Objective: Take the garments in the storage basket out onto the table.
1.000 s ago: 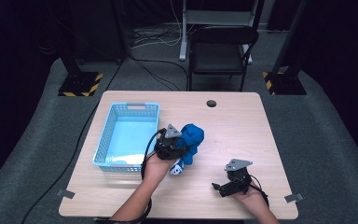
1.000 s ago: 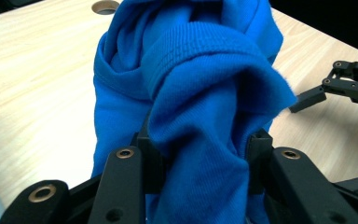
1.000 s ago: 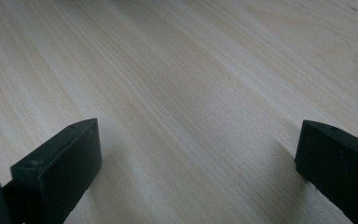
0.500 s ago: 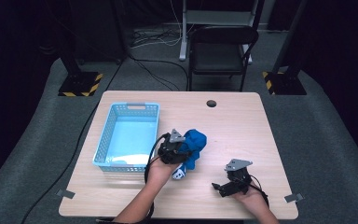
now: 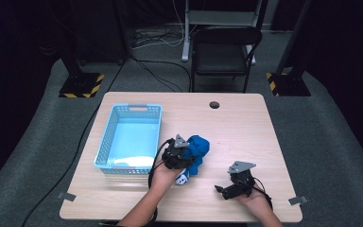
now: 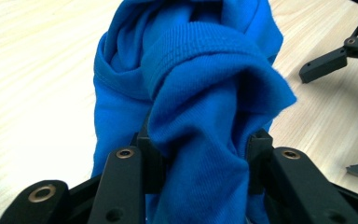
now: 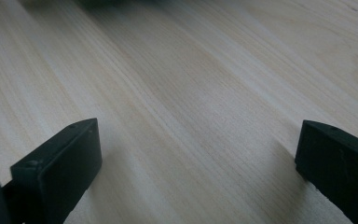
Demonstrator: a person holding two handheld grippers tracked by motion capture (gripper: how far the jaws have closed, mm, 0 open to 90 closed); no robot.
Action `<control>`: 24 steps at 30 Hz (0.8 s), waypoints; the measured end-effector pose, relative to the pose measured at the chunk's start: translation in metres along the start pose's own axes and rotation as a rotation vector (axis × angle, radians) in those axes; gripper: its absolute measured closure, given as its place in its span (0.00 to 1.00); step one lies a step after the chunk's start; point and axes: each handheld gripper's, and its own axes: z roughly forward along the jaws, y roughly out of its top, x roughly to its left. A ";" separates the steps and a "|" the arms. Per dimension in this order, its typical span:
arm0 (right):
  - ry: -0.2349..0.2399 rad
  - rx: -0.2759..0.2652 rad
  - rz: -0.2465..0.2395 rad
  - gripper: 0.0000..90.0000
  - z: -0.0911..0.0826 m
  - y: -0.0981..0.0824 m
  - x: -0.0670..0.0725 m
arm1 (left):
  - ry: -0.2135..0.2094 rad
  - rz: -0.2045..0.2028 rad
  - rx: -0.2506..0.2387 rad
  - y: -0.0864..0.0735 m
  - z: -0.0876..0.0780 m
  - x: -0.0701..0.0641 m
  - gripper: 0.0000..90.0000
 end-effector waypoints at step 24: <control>0.000 0.000 0.000 0.00 0.000 0.000 0.000 | -0.027 0.008 0.056 -0.014 0.023 -0.009 0.66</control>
